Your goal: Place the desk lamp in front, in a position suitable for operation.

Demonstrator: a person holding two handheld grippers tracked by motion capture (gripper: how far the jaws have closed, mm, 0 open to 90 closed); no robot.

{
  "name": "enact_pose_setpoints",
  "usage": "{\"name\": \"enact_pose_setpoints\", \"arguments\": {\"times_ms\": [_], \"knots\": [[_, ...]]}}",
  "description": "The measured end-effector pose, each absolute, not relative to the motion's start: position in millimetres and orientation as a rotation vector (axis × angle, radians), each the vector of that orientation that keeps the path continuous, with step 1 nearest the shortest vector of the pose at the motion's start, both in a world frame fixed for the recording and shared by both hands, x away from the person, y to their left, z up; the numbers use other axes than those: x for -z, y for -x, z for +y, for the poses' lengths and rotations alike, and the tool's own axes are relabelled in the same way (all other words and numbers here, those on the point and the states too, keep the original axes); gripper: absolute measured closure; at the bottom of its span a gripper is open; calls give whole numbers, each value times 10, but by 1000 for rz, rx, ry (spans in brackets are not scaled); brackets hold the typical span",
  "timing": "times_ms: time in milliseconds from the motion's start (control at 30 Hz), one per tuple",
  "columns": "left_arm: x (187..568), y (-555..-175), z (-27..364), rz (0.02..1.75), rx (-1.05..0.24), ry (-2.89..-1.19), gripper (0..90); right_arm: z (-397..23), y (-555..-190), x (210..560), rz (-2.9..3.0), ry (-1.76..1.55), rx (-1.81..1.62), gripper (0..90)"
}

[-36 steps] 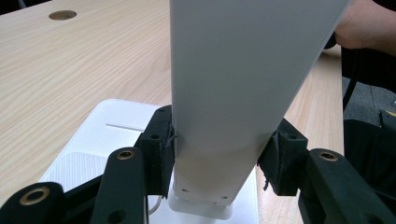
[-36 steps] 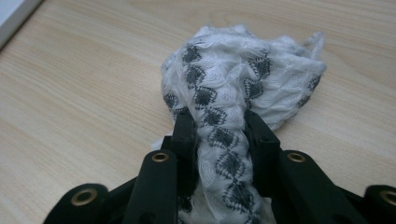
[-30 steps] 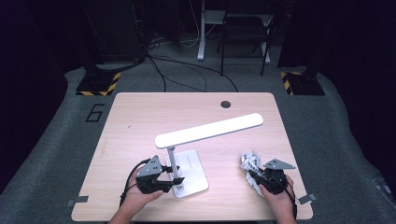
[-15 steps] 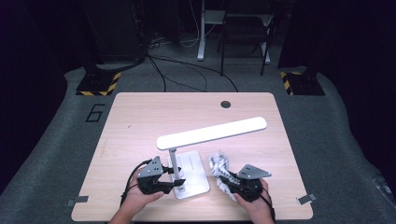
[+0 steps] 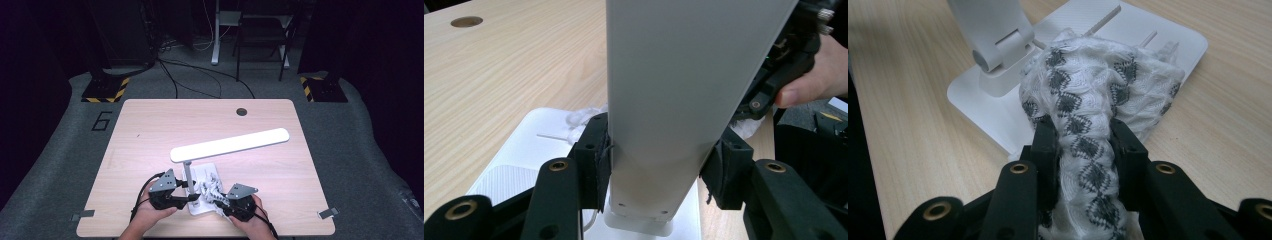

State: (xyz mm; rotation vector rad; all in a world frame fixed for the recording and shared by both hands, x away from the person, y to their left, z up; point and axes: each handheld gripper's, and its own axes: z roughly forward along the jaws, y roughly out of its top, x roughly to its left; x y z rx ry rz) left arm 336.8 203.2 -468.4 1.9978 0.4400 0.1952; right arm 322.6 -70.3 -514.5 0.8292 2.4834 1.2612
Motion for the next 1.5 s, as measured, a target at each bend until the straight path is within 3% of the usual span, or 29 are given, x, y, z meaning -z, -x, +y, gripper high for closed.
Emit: {"name": "enact_pose_setpoints", "arguments": {"times_ms": [1500], "knots": [[4700, -3370, 2035, 455, -185, -1985, 512, -487, -4254, 5137, 2420, -995, -1216, 693]]}}
